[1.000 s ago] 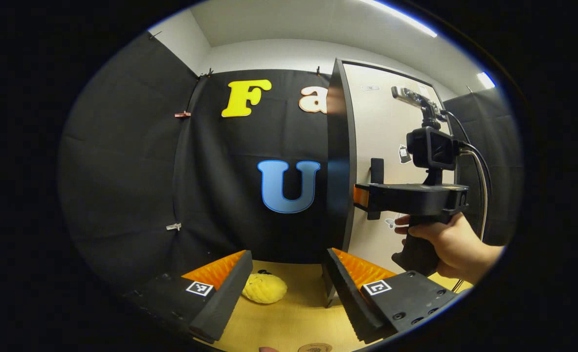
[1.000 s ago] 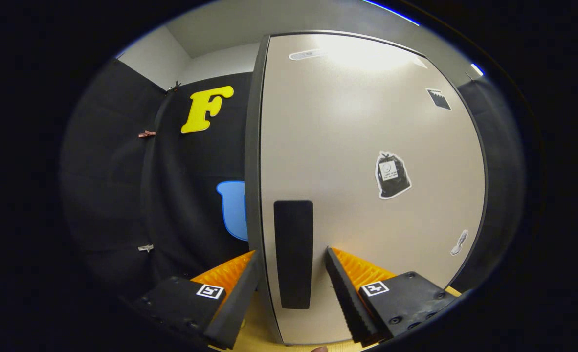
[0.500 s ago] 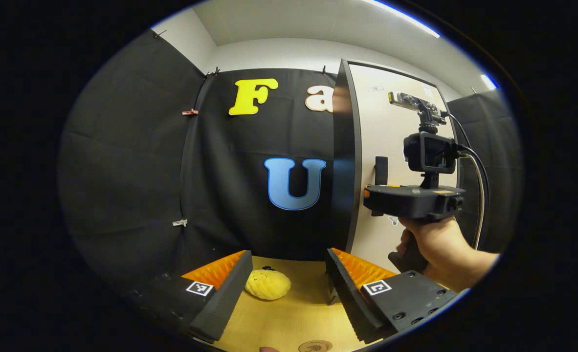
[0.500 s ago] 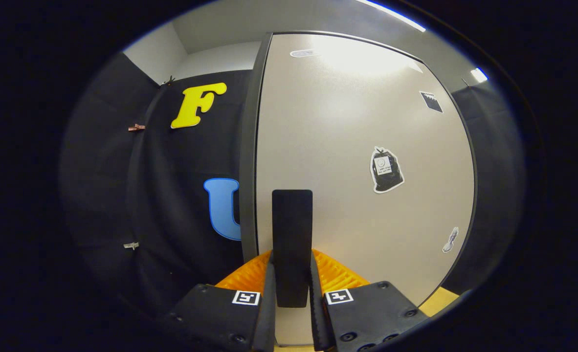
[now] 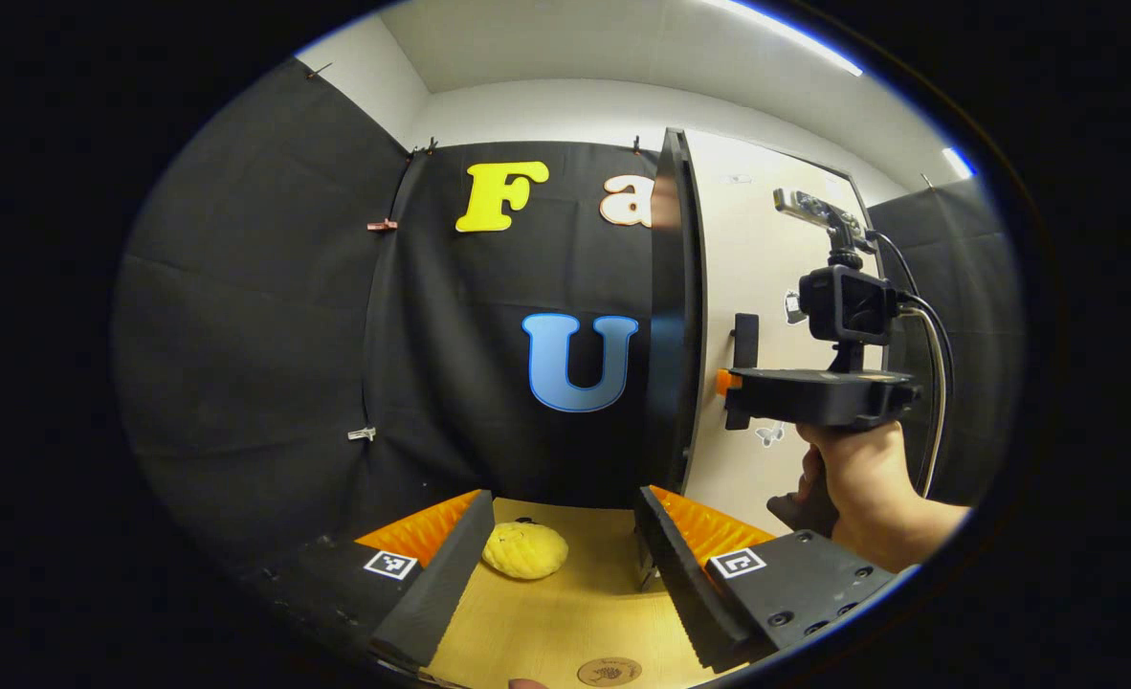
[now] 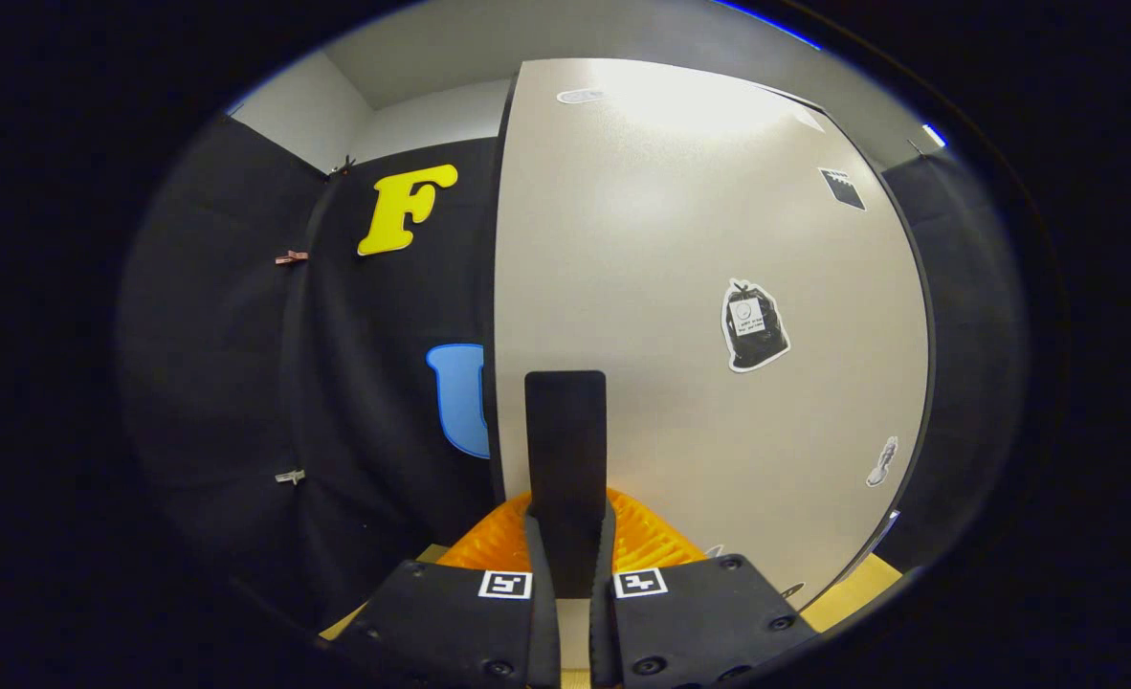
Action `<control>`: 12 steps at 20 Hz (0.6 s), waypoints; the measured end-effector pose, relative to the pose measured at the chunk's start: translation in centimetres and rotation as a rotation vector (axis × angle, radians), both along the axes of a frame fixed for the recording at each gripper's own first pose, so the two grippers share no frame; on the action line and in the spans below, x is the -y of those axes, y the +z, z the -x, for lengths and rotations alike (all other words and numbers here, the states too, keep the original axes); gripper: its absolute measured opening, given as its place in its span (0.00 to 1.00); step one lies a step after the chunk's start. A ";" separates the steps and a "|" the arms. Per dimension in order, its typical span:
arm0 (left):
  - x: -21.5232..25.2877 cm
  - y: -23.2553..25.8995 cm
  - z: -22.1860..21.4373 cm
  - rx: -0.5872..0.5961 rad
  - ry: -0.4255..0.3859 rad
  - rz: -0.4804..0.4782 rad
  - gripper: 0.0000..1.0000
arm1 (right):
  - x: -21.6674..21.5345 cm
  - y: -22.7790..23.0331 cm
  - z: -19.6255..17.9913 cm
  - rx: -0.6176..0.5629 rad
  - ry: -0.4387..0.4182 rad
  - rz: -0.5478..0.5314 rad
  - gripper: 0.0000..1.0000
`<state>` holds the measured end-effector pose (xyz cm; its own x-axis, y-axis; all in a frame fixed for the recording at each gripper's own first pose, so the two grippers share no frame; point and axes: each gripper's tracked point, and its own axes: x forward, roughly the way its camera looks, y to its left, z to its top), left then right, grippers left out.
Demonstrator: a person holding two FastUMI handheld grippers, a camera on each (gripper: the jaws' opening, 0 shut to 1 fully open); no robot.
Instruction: Open the cabinet door with the right hand, grasp the bottle in the cabinet with the left hand and place it on the coaster, then close the cabinet door with the right hand.
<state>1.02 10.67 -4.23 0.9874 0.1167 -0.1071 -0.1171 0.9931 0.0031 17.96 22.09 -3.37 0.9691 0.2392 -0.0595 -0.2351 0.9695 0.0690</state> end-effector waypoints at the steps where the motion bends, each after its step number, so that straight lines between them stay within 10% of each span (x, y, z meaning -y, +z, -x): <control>1: 0.5 0.0 0.3 0.003 -0.003 0.001 0.95 | 0.0 0.2 0.7 -0.004 0.017 -0.007 0.16; 12: 4.9 0.7 2.6 0.017 -0.051 0.008 0.95 | 3.3 1.2 7.6 -0.020 0.136 -0.036 0.16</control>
